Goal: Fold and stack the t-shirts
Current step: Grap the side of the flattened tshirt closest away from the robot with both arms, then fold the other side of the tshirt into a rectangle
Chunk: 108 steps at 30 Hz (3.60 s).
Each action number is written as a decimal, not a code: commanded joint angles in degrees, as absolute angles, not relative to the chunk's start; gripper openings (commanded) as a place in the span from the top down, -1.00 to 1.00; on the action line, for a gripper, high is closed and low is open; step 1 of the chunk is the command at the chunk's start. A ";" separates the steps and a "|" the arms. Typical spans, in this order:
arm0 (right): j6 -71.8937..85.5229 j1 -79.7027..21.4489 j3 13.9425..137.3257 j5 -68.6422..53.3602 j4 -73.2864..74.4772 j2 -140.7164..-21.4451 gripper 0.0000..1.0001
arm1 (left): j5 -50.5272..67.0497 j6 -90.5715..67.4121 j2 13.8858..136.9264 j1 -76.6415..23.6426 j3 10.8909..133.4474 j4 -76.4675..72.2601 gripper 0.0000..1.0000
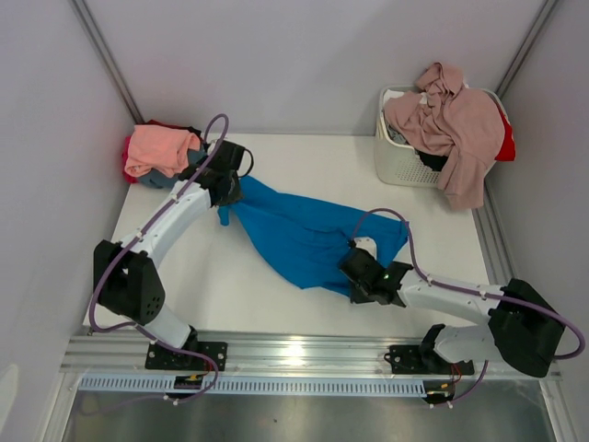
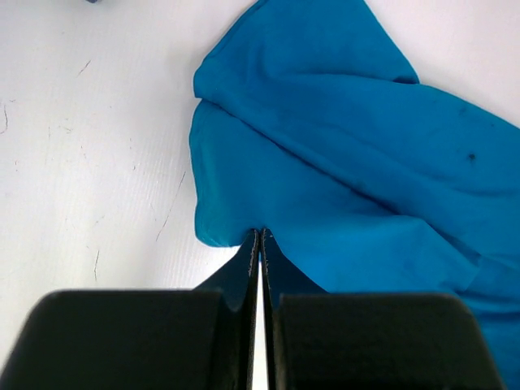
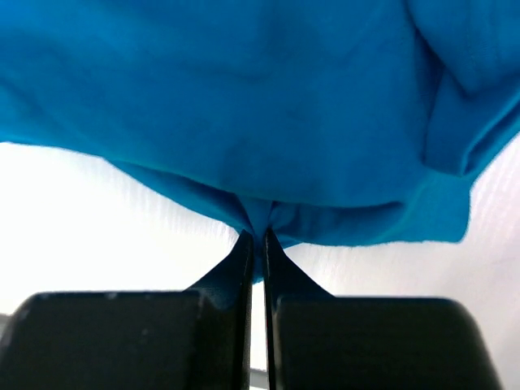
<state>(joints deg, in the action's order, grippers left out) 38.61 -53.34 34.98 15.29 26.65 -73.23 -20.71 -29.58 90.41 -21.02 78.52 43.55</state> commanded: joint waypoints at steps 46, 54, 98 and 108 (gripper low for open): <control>36.04 -32.88 57.48 27.86 36.92 -72.06 0.95 | -20.13 -24.61 75.14 -20.65 72.77 44.91 0.99; 31.20 -27.87 62.92 30.23 31.38 -81.64 0.91 | -20.74 -25.75 83.40 -20.39 76.02 44.48 0.95; 27.95 -29.88 49.75 13.45 24.52 -76.91 -0.68 | -5.36 -41.75 77.33 -17.58 49.92 29.70 0.04; 27.42 -30.85 48.25 11.51 21.97 -75.94 -0.68 | -8.60 -44.04 89.91 -17.40 58.43 34.36 0.07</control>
<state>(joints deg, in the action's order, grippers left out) 27.35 -30.48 48.21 12.19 24.14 -77.01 -6.94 -42.15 88.47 -17.30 53.63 33.95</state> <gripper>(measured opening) 0.839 0.470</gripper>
